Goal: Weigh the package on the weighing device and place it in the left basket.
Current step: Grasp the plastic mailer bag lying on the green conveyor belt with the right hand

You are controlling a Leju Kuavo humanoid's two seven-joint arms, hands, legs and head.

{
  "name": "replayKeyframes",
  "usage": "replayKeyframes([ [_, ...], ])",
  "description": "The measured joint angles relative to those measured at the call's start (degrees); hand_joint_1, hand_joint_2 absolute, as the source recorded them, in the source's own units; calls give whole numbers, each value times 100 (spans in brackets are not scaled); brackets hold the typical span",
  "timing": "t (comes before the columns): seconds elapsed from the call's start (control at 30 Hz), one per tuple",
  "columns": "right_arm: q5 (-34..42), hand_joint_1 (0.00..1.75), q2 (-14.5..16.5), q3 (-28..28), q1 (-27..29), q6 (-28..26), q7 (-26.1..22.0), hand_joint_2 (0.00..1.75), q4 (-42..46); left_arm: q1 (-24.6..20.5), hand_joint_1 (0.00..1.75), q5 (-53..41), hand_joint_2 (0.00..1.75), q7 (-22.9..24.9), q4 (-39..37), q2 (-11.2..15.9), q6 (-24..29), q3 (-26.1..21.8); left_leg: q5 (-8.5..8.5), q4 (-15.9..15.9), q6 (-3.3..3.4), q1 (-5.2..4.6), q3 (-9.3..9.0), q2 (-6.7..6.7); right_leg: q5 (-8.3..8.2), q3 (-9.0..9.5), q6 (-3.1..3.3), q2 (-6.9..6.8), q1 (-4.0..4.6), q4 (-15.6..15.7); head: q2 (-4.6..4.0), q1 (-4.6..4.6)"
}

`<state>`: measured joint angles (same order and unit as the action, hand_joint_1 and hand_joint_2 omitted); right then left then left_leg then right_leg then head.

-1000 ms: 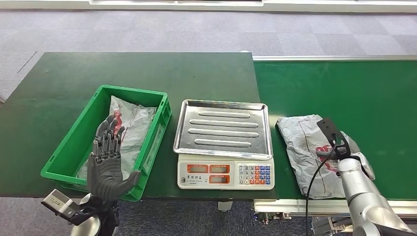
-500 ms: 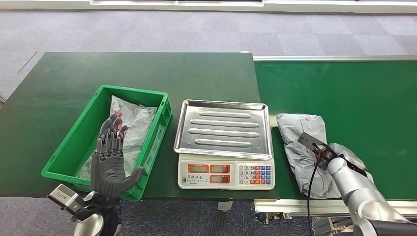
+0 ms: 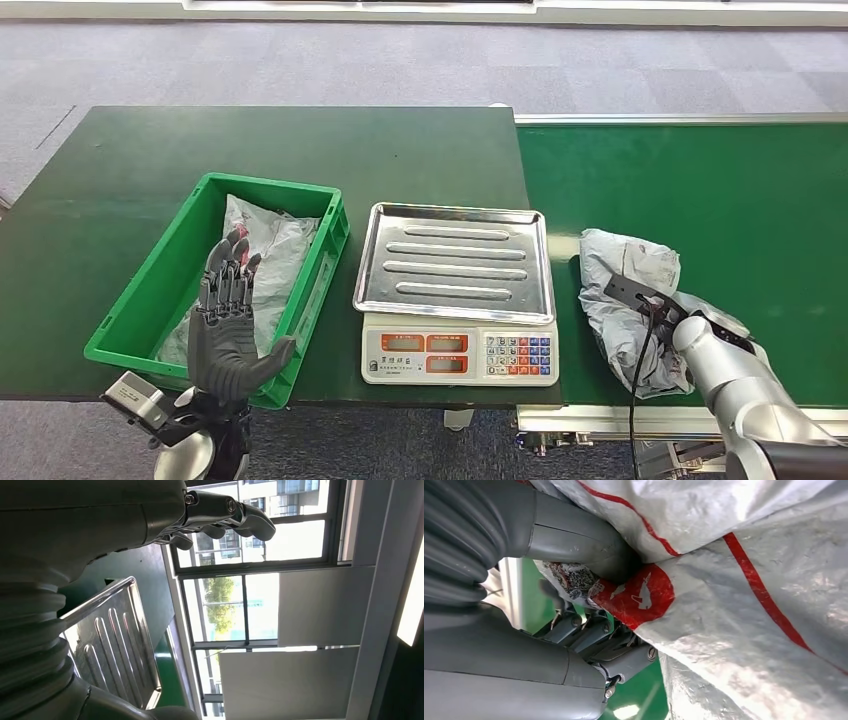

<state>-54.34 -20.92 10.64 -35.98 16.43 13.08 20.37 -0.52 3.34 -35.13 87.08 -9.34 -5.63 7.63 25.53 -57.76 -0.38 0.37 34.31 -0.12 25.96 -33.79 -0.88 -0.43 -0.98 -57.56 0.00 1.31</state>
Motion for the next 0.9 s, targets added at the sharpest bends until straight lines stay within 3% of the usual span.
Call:
replayKeyframes([
  [0.13, -60, 175, -21, 15, -44, -93, -95, 175, -5, 6, 0, -18, 175, 12, 11, -2, 34, -1, 0, 0, 0, 0, 2, 0, 0, 1, 0, 0, 0, -1, 0, 0],
  [0.23, -99, 175, -25, 15, -131, -601, -93, 175, 10, 62, 0, -24, 175, 27, 93, -1, 80, -3, 0, 0, 0, 0, 6, 0, -1, 1, -1, 1, -1, -2, 0, -1],
  [0.3, -40, 175, -15, -6, -200, -1380, -139, 175, 93, 150, 0, -24, 175, 54, 217, 1, 111, -13, -1, 0, 0, -1, 9, 0, -2, 0, -2, 0, -1, -3, 0, -1],
  [0.4, 240, 175, 37, -198, -191, -3022, -497, 175, 572, 330, 0, -24, 175, 90, 460, 1, 146, -45, -2, 0, 1, 0, 8, -5, -2, -2, -1, -5, 0, -3, 0, 0],
  [0.53, 912, 175, 219, -735, 322, -4844, -1730, 175, 2146, 513, 0, -36, 175, 72, 692, 0, 206, -59, -1, 0, 0, 1, 10, -30, 10, 3, 3, -32, 9, -2, 0, 0],
  [0.63, 1492, 175, 505, -1183, 779, -5536, -3135, 175, 3364, 530, 0, -42, 175, 15, 714, 1, 270, -59, 1, 3, -3, 1, 10, -35, 15, 5, 6, -37, 12, -2, 0, 0],
  [0.7, 1738, 175, 798, -1510, 1014, -5635, -3977, 175, 4087, 505, 0, -42, 175, -35, 691, 2, 300, -57, 3, 4, -7, 2, 6, -29, 16, 4, 8, -31, 15, -2, 0, 0],
  [0.77, 1903, 175, 1038, -1659, 1154, -5461, -4211, 175, 4631, 444, 0, -40, 175, -95, 646, 8, 315, -51, 4, 6, -8, 2, 7, -25, 17, 4, 10, -29, 16, -3, 0, -1],
  [0.83, 1965, 175, 1181, -1516, 1115, -4721, -3766, 175, 4899, 341, 0, -39, 175, -148, 584, 21, 292, -46, 4, 10, -11, 3, 22, -13, 13, 4, 15, -19, 15, -5, 0, -1],
  [0.9, 2068, 175, 1305, -1208, 846, -3634, -3227, 175, 4881, 185, 0, -42, 175, -171, 502, 36, 224, -45, 5, 13, -14, 2, 37, 22, 4, -2, 24, 14, 14, -6, 0, 0],
])
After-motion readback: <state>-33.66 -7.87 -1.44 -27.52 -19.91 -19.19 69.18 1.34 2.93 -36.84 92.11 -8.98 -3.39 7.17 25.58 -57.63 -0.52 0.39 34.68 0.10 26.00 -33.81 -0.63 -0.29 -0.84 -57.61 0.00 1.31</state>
